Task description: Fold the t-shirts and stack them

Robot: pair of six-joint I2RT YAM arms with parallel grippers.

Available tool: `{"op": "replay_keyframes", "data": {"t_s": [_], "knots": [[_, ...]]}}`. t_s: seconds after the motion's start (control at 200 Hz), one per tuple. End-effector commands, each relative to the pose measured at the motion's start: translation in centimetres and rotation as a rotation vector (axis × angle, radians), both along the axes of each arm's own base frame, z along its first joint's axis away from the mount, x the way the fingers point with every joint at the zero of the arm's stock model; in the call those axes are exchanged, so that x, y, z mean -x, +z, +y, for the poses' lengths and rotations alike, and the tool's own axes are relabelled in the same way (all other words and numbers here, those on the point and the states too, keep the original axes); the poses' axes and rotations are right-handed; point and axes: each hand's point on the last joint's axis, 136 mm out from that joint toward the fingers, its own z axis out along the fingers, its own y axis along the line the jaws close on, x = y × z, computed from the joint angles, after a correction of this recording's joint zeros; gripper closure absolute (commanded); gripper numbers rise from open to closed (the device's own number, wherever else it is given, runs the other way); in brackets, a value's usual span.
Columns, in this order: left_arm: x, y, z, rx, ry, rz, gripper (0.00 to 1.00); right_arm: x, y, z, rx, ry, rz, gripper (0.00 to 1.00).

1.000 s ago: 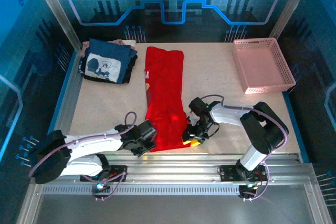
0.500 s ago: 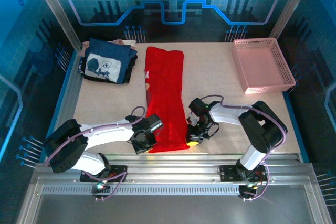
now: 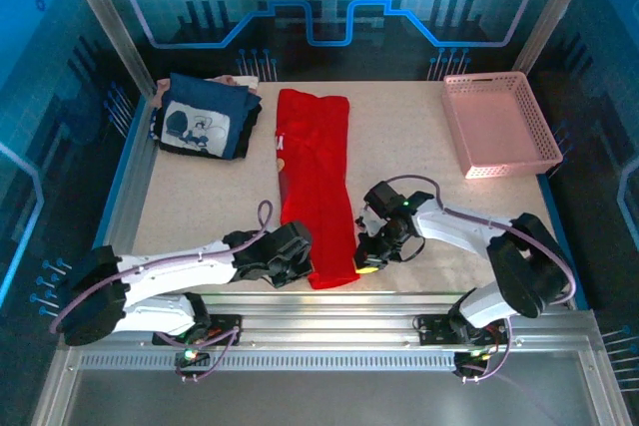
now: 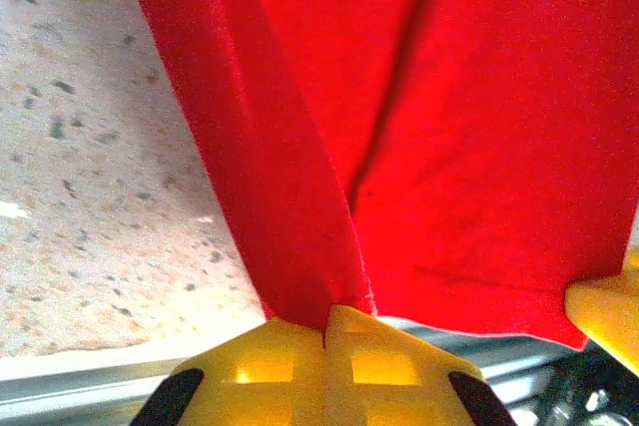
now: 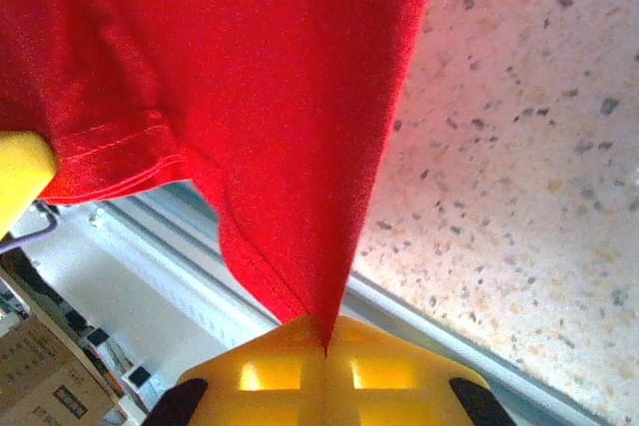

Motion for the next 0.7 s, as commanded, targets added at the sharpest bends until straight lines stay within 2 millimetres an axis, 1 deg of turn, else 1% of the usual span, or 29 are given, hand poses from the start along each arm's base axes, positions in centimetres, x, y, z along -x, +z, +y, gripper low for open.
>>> {"op": "replay_keyframes", "data": {"t_s": [0.0, 0.08, 0.255, 0.32, 0.385, 0.43, 0.45, 0.46, 0.48, 0.57, 0.6, 0.665, 0.69], "knots": [[0.5, 0.5, 0.5, -0.018, 0.019, -0.015, 1.00, 2.2, 0.7, -0.6, 0.012, 0.008, 0.060, 1.00], [1.3, 1.2, 1.2, -0.025, 0.028, -0.013, 1.00, 2.8, 1.0, -0.9, 0.018, 0.007, 0.066, 1.00], [2.5, 2.8, 3.5, -0.017, 0.069, -0.027, 1.00, 3.2, 2.2, -0.9, -0.001, -0.002, 0.064, 1.00], [2.5, 3.8, 3.7, 0.004, 0.067, -0.044, 1.00, 3.0, 2.9, -0.9, -0.002, -0.001, 0.051, 1.00], [2.1, 4.8, 3.6, 0.014, 0.057, -0.072, 1.00, 2.3, 4.1, -0.7, -0.016, -0.010, 0.021, 1.00], [1.5, 5.4, 3.7, 0.019, 0.058, -0.077, 1.00, 1.4, 5.0, -0.3, -0.033, -0.022, 0.000, 1.00], [1.1, 5.7, 3.7, 0.024, 0.067, -0.077, 1.00, 1.2, 5.1, -0.4, -0.032, -0.029, 0.002, 1.00], [0.9, 5.8, 3.8, 0.026, 0.072, -0.077, 1.00, 0.6, 5.8, -0.1, -0.045, -0.032, -0.013, 1.00], [0.5, 6.1, 3.8, 0.034, 0.081, -0.077, 1.00, -0.1, 6.4, 0.0, -0.054, -0.040, -0.026, 1.00], [-2.0, 7.6, 4.4, 0.068, 0.126, -0.089, 1.00, -3.4, 8.1, 0.4, -0.089, -0.077, -0.066, 1.00], [-3.0, 8.2, 4.6, 0.077, 0.134, -0.094, 1.00, -5.0, 8.9, 0.7, -0.107, -0.089, -0.085, 1.00], [-5.3, 9.6, 4.8, 0.101, 0.137, -0.112, 1.00, -8.0, 9.9, 1.1, -0.120, -0.095, -0.111, 1.00], [-6.5, 10.1, 4.9, 0.107, 0.140, -0.122, 1.00, -9.0, 9.8, 1.1, -0.113, -0.093, -0.116, 1.00]]}}
